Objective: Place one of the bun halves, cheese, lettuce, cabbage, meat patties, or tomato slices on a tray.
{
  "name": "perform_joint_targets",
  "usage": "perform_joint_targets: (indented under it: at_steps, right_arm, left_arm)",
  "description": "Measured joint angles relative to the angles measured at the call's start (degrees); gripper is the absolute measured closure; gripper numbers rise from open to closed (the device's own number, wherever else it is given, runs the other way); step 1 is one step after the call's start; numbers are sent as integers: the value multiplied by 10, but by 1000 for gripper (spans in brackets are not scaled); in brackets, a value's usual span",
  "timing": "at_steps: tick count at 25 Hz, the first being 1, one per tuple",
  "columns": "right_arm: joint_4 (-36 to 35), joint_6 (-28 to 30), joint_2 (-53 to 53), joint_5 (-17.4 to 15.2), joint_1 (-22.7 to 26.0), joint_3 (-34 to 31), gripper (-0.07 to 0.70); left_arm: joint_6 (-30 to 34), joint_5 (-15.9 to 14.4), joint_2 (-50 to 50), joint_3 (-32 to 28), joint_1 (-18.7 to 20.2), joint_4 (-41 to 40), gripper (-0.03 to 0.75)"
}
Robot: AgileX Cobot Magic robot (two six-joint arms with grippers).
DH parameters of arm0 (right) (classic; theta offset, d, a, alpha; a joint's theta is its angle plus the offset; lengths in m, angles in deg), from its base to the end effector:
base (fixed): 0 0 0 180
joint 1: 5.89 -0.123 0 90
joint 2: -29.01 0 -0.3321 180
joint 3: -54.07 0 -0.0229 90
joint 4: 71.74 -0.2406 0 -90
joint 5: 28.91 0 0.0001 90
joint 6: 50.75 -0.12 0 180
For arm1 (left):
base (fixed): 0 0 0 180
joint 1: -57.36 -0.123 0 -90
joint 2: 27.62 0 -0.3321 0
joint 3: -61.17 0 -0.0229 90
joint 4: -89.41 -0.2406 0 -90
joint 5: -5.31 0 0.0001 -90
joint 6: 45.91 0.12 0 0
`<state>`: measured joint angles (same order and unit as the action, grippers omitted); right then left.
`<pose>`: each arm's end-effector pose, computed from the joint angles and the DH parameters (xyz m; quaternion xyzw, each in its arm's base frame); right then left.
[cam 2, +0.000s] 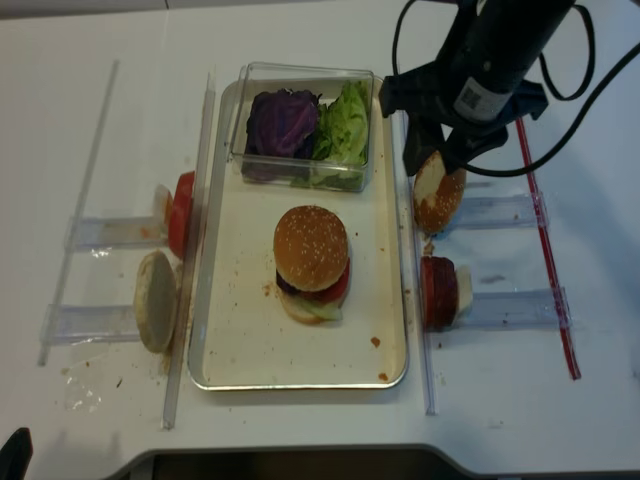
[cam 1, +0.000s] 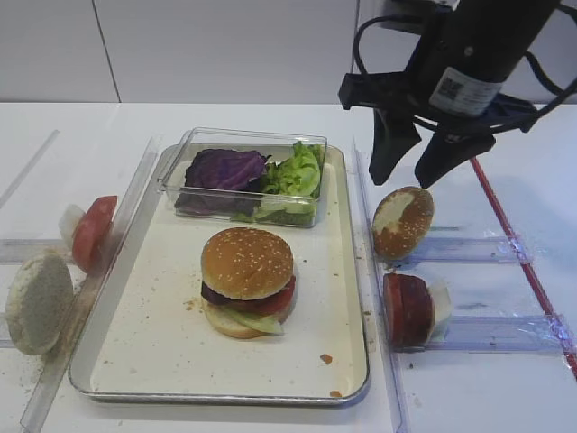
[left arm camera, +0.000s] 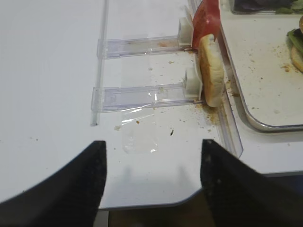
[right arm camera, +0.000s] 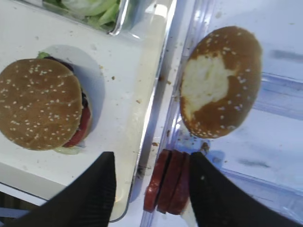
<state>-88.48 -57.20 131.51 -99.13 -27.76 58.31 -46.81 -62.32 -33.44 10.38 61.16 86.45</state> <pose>0.3014 0.1560 0.3225 -0.0971 0.9802 0.1612 0.0617 -0.0426 0.0086 0.2407 0.0199 0.8834 0.0065 0.4681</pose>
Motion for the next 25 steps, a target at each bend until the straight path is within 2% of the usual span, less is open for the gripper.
perform_joint_targets:
  at_steps: [6,9,13,20,25]
  right_arm:
    - [54,-12,-13,-2,1,0,250]
    - [64,-14,-20,-5,20,0,250]
    - [68,-4,-36,-5,79,-15,250]
    - [80,46,-87,-7,200,-61,250]
    - [83,77,-99,-7,226,-62,250]
  left_arm:
    - [0,0,0,0,0,0,302]
    - [0,0,0,0,0,0,302]
    - [0,0,0,0,0,0,302]
    - [0,1,0,0,0,0,303]
    - [0,1,0,0,0,0,302]
